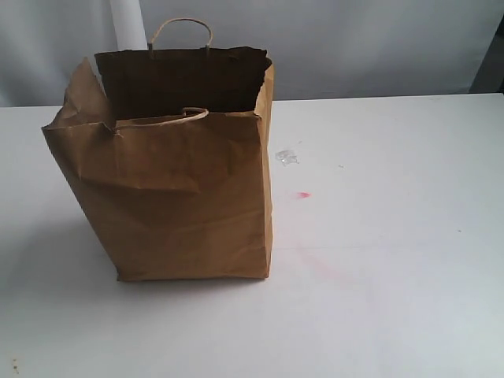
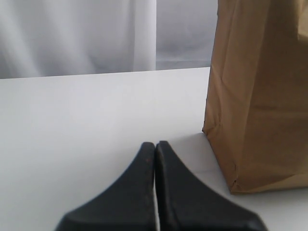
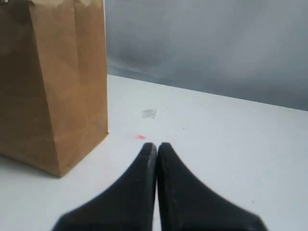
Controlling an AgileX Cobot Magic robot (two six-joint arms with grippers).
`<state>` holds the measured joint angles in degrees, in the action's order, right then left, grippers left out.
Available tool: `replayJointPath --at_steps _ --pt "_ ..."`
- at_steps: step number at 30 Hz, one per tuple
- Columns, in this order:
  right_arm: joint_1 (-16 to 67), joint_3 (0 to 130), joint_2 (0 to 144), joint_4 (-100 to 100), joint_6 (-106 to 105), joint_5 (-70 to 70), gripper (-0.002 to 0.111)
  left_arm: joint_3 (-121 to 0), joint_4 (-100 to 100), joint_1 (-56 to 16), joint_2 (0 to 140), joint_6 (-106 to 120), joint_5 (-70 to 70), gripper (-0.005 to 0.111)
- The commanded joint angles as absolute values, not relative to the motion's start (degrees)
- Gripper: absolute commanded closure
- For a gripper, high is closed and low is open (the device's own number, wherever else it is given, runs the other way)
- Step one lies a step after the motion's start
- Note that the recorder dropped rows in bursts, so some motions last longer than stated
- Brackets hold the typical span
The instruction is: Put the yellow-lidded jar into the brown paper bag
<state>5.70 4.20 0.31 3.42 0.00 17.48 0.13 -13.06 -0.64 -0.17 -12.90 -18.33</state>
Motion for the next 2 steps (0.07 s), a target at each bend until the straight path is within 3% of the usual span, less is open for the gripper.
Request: replayJointPath --at_steps 1,2 --pt "5.5 3.9 0.0 4.3 0.4 17.5 0.108 0.0 -12.8 -0.9 0.0 -13.1 -17.8 0.106" --pt "5.5 3.9 0.0 4.3 0.4 17.5 0.108 0.0 -12.8 -0.9 0.0 -13.1 -17.8 0.106"
